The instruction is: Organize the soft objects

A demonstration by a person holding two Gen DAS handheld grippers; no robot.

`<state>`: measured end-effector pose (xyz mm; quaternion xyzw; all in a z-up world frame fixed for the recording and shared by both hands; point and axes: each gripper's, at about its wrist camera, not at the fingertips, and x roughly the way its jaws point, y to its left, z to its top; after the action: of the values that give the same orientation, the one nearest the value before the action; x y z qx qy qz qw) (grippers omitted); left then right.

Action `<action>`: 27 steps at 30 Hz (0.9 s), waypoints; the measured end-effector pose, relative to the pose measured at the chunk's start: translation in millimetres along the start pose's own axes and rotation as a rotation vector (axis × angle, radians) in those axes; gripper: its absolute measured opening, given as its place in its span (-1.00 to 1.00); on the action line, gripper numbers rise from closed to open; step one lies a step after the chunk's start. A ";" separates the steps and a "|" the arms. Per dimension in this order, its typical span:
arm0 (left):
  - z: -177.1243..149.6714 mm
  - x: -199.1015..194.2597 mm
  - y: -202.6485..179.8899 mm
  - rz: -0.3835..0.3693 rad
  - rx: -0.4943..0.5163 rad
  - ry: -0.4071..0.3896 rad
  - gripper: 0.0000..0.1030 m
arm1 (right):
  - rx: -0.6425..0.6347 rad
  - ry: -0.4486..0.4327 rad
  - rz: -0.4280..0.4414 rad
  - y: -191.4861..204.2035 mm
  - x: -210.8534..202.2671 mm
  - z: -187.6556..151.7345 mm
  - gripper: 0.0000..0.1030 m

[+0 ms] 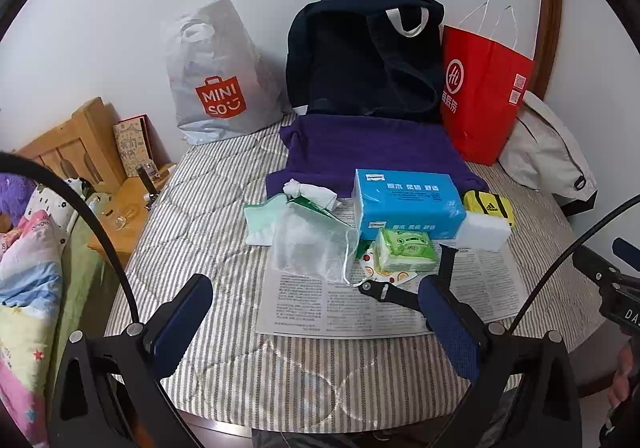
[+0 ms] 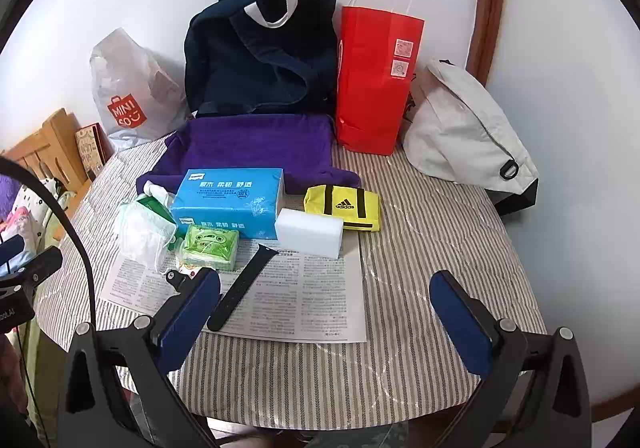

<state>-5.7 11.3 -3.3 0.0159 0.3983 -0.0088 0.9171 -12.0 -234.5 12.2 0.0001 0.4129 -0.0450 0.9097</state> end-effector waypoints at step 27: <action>-1.0 1.1 -5.7 0.022 0.027 0.001 1.00 | 0.004 -0.008 -0.001 -0.9 -2.2 0.3 0.99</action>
<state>-5.8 5.6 -4.9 0.0326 0.3984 -0.0038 0.9166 -13.3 -235.2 14.1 0.0016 0.4093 -0.0461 0.9113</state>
